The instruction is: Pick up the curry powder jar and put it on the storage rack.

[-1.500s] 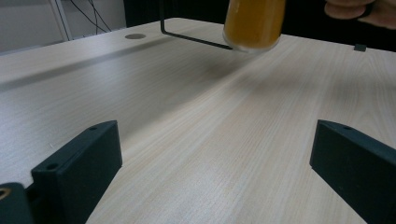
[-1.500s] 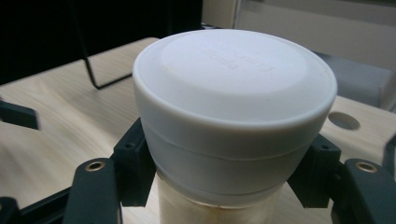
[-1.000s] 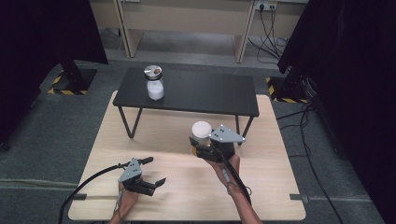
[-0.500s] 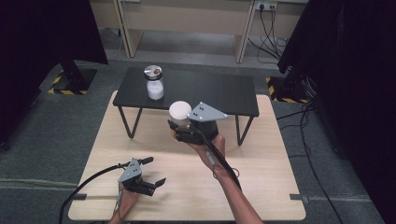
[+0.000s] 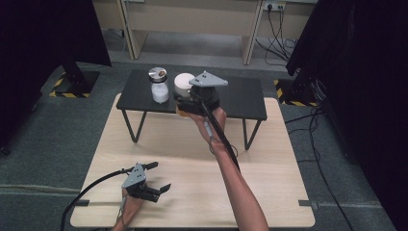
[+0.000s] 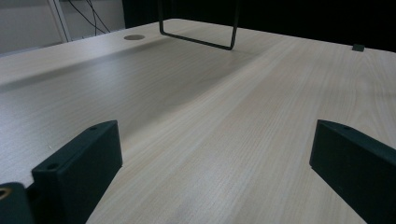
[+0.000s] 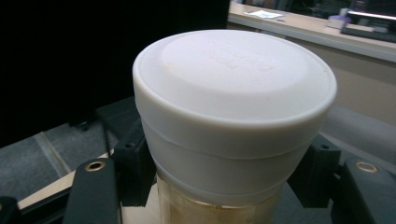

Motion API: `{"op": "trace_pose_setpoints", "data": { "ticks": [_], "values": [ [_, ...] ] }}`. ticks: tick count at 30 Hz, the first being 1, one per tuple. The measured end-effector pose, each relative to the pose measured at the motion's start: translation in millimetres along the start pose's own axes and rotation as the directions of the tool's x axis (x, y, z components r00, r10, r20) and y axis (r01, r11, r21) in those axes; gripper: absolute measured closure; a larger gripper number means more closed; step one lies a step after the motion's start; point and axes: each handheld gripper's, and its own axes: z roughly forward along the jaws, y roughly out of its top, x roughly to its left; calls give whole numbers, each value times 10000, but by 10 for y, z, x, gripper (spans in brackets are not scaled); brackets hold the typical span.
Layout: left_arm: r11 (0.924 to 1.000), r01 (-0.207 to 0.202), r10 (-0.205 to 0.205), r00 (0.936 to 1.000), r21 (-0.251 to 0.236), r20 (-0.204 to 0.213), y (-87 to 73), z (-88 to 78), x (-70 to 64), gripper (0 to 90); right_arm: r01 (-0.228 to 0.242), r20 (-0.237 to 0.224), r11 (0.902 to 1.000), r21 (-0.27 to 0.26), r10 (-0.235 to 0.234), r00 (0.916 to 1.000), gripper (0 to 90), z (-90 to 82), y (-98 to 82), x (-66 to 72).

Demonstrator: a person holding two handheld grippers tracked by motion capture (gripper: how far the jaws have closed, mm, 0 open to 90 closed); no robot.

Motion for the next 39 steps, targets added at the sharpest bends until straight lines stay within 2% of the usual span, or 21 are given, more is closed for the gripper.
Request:
{"op": "trace_pose_setpoints", "data": {
  "ticks": [4, 9, 14, 19, 23, 29, 35, 39],
  "values": [
    [10000, 25, -25, 10000, -29, 7, -5, 2, -1, 14, -345, 534, 9992, 195, 334, 9980, 355, 95, 108, -91],
    [10000, 28, -28, 10000, -32, 15, -6, 2, -1, 15, -1035, 1346, 9940, 347, 979, 9860, 355, 210, 176, -224],
    [10000, 24, -24, 10000, -28, 16, -5, 2, 1, 15, -1269, 2043, 9908, 462, 1150, 9721, 355, 256, 195, -276],
    [10000, 15, -15, 10000, -37, -5, -7, 2, -4, 15, -1397, 2467, 9877, 700, 1186, 9618, 355, 282, 187, -329],
    [10000, 7, -7, 10000, -49, -3, -9, 1, -5, 15, -1493, 2662, 9867, 648, 1271, 9555, 355, 283, 160, -362],
    [10000, -27, 27, 10000, -58, -6, -10, -1, -8, 15, -1599, 2734, 9848, 681, 1357, 9523, 354, 305, 130, -395],
    [10000, -35, 35, 10000, -62, -12, -11, -1, -11, 16, -1691, 2692, 9828, 742, 1435, 9523, 354, 337, 101, -415],
    [10000, -38, 38, 10000, -58, -12, -11, -1, -10, 16, -1564, 2607, 9848, 755, 1319, 9564, 353, 337, 93, -423]
  ]
}}
